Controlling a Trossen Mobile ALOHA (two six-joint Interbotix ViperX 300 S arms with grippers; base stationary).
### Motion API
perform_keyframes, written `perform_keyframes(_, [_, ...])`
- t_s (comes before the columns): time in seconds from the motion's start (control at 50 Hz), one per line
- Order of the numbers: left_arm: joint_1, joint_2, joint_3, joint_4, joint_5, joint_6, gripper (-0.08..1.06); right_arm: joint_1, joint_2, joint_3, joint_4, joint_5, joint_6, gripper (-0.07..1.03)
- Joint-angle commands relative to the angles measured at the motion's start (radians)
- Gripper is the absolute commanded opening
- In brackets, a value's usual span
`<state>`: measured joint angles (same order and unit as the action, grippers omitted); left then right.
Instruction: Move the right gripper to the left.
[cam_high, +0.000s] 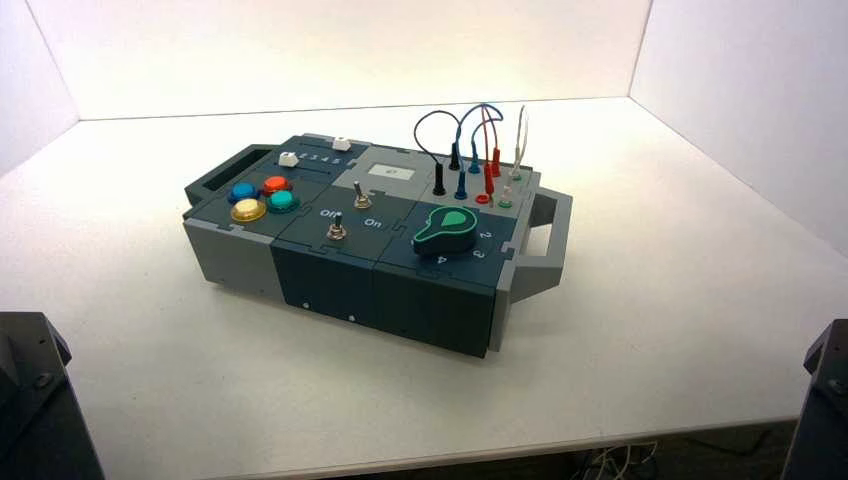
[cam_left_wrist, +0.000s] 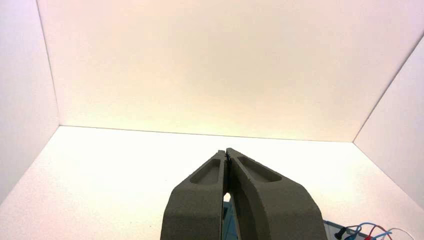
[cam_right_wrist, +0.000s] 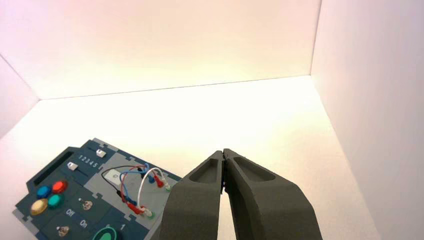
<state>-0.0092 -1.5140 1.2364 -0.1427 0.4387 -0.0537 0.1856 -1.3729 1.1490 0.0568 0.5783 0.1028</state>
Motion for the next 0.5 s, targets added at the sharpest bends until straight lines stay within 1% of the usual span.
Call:
perform_keyframes(0.02, [-0.005,0.014,-0.02,-0.003,-0.011,-0.005,-0.03,0.028,0.08,-0.048,0.029,-0.029,-0.015,-0.02])
perform_keyframes(0.08, [-0.005,0.015,-0.018,-0.003,-0.011,-0.005,-0.03,0.061,0.138,-0.069,0.049,-0.066,-0.02,-0.02])
perform_keyframes(0.16, [-0.005,0.017,-0.018,-0.002,-0.011,-0.005,-0.03,0.115,0.215,-0.103,0.057,-0.112,-0.02,-0.02])
perform_keyframes(0.26, [-0.005,0.017,-0.018,-0.003,-0.012,-0.005,-0.03,0.229,0.377,-0.196,0.055,-0.169,-0.02,-0.02])
perform_keyframes(0.3, [-0.005,0.017,-0.017,-0.002,-0.012,-0.005,-0.03,0.256,0.428,-0.232,0.055,-0.178,-0.02,-0.02])
perform_keyframes(0.4, [-0.005,0.017,-0.017,-0.003,-0.011,-0.005,-0.03,0.351,0.572,-0.347,0.057,-0.181,-0.018,-0.02])
perform_keyframes(0.42, [-0.005,0.017,-0.017,-0.002,-0.011,-0.005,-0.03,0.364,0.588,-0.359,0.057,-0.181,-0.018,-0.02])
perform_keyframes(0.48, [-0.006,0.017,-0.018,-0.003,-0.011,-0.005,-0.03,0.433,0.675,-0.436,0.057,-0.181,-0.018,-0.02])
perform_keyframes(0.5, [-0.005,0.017,-0.017,-0.003,-0.011,-0.005,-0.03,0.443,0.69,-0.449,0.057,-0.181,-0.018,-0.02])
